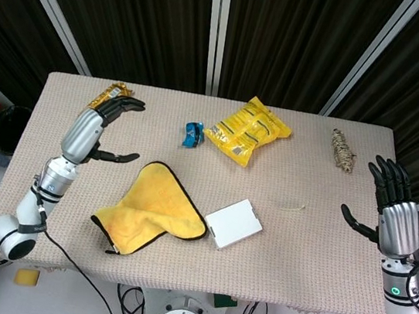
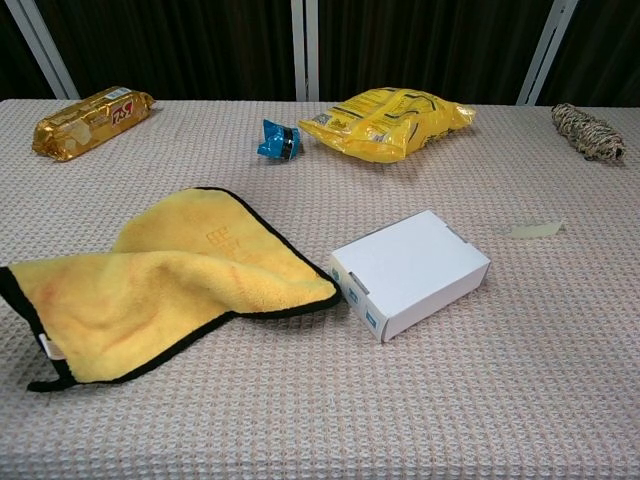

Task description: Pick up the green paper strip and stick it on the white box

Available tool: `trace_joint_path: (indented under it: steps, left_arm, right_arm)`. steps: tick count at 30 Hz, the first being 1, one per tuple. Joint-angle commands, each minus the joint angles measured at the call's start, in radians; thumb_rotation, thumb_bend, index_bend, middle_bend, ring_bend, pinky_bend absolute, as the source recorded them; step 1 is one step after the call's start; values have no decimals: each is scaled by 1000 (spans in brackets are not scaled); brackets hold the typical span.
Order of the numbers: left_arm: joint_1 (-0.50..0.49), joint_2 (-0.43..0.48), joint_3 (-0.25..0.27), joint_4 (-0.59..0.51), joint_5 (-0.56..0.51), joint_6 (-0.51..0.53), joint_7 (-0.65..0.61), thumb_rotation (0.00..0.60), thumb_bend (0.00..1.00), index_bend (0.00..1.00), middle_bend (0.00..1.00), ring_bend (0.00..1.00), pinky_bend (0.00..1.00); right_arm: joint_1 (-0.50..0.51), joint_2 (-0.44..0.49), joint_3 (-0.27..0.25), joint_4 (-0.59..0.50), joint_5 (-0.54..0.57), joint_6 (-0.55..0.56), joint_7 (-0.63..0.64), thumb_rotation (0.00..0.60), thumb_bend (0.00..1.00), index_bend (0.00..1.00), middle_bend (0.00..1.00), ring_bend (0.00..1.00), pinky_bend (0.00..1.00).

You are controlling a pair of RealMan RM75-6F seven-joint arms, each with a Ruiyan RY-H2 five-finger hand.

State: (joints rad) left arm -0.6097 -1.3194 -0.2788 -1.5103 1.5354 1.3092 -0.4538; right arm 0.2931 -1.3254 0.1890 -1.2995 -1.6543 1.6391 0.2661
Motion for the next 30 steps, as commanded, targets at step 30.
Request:
trace_joint_path:
  steps: [30]
  left_arm:
    - [92, 62, 129, -57, -26, -18, 223, 600, 30, 256, 229, 179, 208]
  right_arm:
    - [195, -72, -103, -24, 221, -593, -446, 600, 244, 417, 17, 0, 0]
